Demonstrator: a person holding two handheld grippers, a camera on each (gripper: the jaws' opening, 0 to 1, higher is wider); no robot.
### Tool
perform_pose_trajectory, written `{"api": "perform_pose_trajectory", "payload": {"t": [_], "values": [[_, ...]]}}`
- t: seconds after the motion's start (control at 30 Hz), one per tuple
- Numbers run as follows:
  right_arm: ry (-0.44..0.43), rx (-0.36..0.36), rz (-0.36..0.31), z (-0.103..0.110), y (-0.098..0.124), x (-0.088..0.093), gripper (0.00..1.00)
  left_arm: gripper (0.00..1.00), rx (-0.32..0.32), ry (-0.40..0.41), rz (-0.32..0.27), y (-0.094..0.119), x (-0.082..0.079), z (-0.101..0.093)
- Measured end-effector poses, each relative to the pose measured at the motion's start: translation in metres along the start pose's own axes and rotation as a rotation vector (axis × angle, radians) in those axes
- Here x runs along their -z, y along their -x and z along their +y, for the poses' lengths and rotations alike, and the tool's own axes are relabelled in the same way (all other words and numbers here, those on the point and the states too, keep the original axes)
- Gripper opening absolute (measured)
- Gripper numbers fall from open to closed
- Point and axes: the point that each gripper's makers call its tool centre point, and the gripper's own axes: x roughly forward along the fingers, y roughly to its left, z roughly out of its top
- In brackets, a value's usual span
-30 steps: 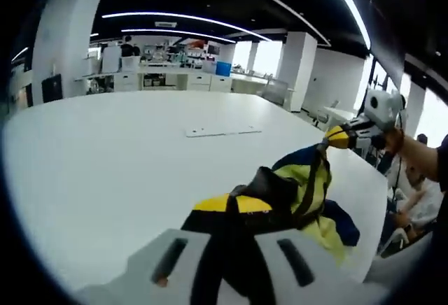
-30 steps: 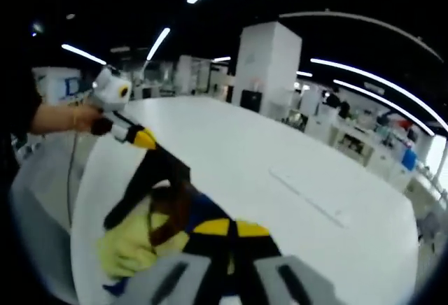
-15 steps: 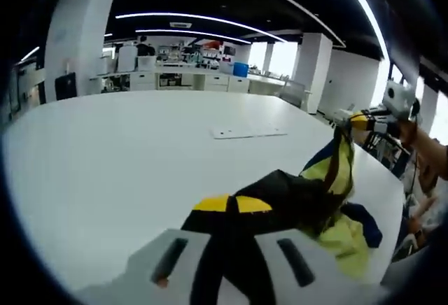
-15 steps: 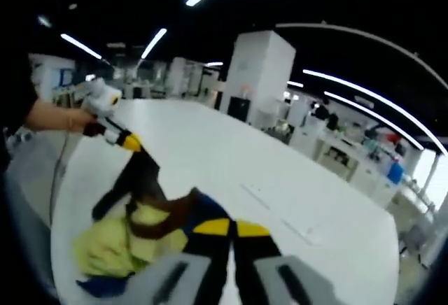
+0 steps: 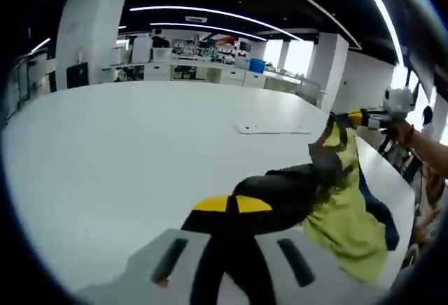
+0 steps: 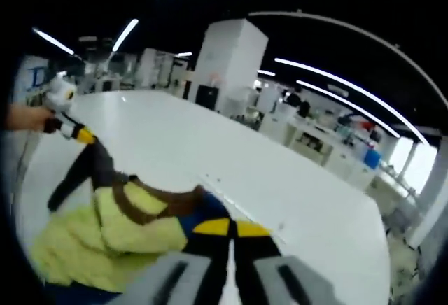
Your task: Fold the garment on the visible template until the final outline fits inside the template.
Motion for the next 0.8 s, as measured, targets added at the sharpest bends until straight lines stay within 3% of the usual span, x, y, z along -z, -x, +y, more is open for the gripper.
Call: {"api": "perform_pose_trajectory", "payload": {"t": [0.07,0.13,0.23,0.33,0.37,0.53,0.77,0.8], "values": [[0.041,0.058,0.037,-0.008,-0.01,0.009,0.0,0.0,-0.011,0.024,0.006,-0.008,0.001,0.011],[0.024,0.053,0.037,-0.008,-0.022,0.015,0.0,0.0,-0.019,0.038,0.014,-0.015,0.003,0.014],[0.021,0.075,0.12,-0.01,-0.036,0.037,0.0,0.0,-0.036,0.069,0.046,-0.023,0.011,0.017],[-0.044,0.065,0.136,-0.008,-0.047,0.047,0.0,0.0,-0.053,0.064,0.06,-0.033,0.013,0.023],[-0.082,0.078,0.164,-0.01,-0.053,0.059,0.0,0.0,-0.056,0.062,0.064,-0.034,0.014,0.022],[-0.143,0.099,0.219,-0.012,-0.063,0.082,0.0,0.0,-0.077,0.058,0.073,-0.041,0.014,0.027],[-0.214,0.109,0.233,-0.014,-0.062,0.093,0.0,0.0,-0.121,0.023,0.109,-0.043,0.019,0.037],[-0.22,0.108,0.227,-0.014,-0.063,0.092,0.0,0.0,-0.131,-0.01,0.11,-0.043,0.018,0.039]]}}
